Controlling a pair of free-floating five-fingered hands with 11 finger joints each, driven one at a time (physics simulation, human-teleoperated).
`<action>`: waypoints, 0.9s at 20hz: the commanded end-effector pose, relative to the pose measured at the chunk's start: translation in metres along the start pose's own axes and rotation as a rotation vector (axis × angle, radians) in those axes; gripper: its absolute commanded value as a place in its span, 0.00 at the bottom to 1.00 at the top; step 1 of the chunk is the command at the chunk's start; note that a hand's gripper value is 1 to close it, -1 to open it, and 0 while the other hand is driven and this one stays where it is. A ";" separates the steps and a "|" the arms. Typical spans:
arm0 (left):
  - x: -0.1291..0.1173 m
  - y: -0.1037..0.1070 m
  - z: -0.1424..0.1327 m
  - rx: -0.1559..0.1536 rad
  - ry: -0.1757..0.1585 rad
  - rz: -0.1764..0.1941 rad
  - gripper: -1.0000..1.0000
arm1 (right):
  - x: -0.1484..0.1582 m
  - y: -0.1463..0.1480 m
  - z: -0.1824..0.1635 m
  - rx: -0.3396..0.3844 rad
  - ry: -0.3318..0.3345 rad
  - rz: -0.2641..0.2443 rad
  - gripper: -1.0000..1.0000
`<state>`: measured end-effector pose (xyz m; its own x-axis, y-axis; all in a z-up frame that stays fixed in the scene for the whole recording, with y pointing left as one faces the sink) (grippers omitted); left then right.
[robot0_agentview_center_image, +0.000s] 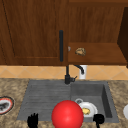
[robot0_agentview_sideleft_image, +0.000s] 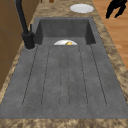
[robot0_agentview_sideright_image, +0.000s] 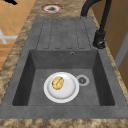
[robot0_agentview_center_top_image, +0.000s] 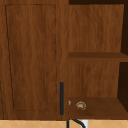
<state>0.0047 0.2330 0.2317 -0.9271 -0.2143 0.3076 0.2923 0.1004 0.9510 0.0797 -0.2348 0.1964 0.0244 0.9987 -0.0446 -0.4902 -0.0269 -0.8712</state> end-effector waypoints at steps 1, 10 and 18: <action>0.000 0.000 0.000 0.000 0.000 0.000 0.50 | 0.004 -0.004 -0.006 0.003 0.000 0.000 0.00; -0.001 0.000 -0.001 0.013 0.008 -0.029 0.50 | 0.019 -0.030 -0.028 0.100 0.013 0.030 0.00; -0.001 -0.001 -0.001 0.019 0.012 -0.039 0.50 | 0.034 -0.055 -0.086 0.156 0.006 0.031 0.00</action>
<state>0.0058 0.2323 0.2307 -0.9350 -0.2302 0.2698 0.2504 0.1104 0.9618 0.1599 -0.2080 0.2036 0.0140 0.9972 -0.0736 -0.6005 -0.0504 -0.7981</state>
